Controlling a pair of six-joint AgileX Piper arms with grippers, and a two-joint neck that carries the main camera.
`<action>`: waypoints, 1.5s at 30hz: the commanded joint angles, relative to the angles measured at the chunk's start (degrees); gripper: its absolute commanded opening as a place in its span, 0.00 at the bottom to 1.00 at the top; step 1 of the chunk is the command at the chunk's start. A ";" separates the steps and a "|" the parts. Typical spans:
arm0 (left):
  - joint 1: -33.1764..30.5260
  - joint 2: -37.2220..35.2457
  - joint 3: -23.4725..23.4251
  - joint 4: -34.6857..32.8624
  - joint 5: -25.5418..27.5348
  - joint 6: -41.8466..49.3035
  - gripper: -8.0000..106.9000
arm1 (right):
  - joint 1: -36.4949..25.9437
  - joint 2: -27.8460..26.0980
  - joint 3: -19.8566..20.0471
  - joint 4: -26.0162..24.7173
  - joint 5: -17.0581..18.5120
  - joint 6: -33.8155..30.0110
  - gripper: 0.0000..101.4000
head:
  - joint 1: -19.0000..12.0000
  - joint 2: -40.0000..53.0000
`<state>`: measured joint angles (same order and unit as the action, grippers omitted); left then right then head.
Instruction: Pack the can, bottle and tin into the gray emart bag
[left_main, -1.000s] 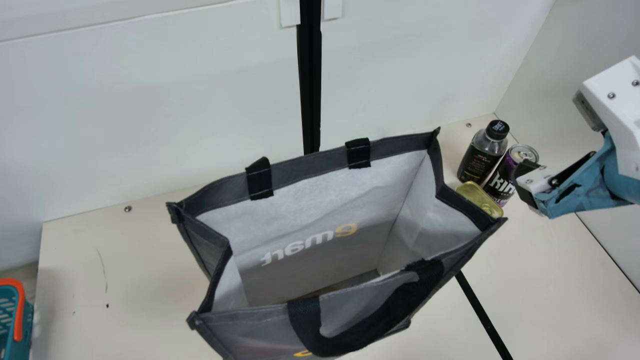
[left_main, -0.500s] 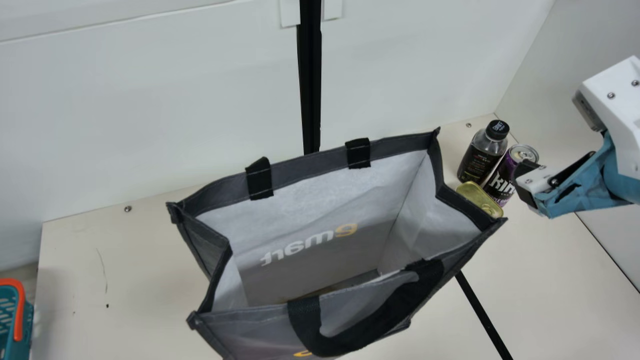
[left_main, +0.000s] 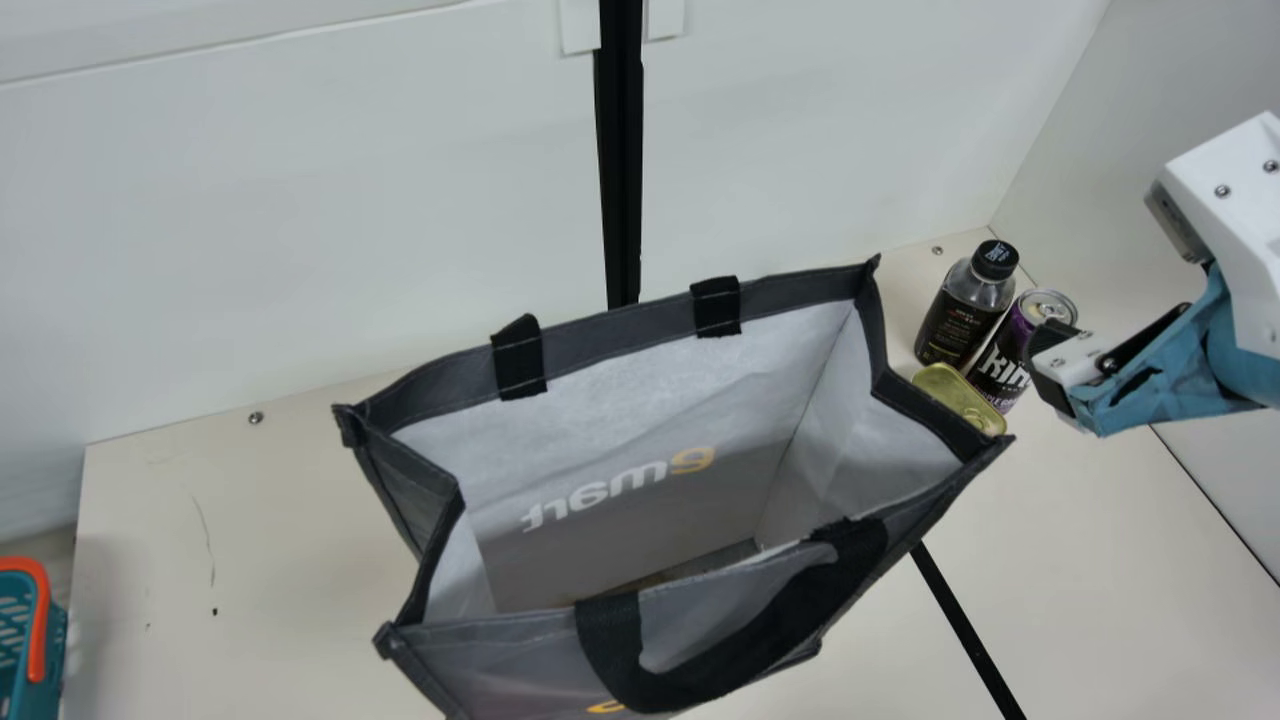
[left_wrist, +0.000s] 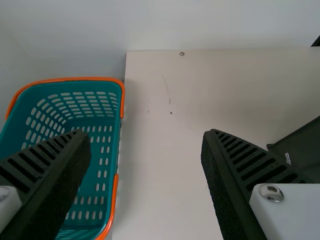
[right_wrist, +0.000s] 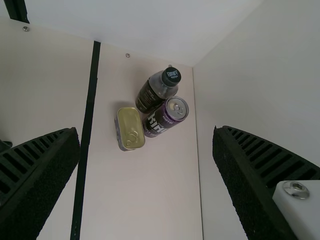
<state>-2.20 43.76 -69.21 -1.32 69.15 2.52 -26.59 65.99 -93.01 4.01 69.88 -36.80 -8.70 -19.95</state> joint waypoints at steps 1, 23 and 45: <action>-0.28 0.35 -0.41 0.03 -0.28 -0.14 0.85 | 0.00 0.00 0.00 0.00 0.00 0.00 0.90 | -1.30 -0.05; -5.20 8.07 -9.02 0.91 -2.95 -1.32 0.85 | 0.00 0.00 0.00 0.00 0.00 0.00 0.90 | -1.30 -0.05; -10.44 17.32 -20.22 -0.55 -4.00 1.03 0.85 | 0.00 0.00 0.00 0.00 0.00 0.00 0.90 | -1.30 -0.05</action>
<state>-12.48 60.67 -88.97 -1.75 65.15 3.41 -26.59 65.99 -93.01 4.01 69.88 -36.80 -8.70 -19.86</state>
